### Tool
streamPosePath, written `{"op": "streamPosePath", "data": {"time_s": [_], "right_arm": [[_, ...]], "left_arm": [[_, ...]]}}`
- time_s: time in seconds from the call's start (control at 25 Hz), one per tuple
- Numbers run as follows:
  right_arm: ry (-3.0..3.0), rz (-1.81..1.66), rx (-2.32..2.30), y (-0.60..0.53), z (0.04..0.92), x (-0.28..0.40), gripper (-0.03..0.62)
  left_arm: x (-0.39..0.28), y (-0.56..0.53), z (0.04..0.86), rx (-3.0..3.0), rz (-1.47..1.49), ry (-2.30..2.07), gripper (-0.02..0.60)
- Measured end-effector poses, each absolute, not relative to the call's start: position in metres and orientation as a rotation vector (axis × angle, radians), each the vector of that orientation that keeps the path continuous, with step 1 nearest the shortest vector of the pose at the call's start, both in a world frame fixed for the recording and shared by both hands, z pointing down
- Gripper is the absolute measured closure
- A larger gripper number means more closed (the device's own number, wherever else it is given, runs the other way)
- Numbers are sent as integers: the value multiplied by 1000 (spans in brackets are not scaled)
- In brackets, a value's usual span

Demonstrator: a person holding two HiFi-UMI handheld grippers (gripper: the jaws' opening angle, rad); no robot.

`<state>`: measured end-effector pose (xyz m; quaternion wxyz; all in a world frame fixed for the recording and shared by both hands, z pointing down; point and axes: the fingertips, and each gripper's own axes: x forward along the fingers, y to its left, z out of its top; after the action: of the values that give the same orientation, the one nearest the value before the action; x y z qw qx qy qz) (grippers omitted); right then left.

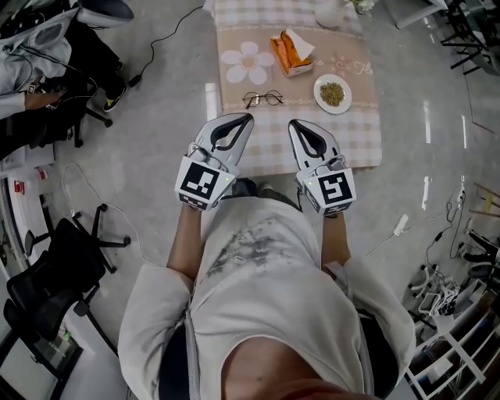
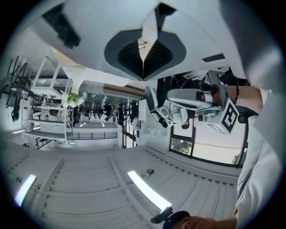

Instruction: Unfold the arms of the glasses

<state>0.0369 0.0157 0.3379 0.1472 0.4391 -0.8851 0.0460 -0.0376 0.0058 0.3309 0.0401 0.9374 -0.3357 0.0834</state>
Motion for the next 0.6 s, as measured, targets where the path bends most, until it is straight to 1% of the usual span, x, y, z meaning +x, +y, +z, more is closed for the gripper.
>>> {"op": "streamPosePath", "data": {"time_s": [0.6], "right_arm": [[-2447,174,1291,-11,365,29,577]], "left_arm": [[-46,-27,375,2817,377,-916,571]]}}
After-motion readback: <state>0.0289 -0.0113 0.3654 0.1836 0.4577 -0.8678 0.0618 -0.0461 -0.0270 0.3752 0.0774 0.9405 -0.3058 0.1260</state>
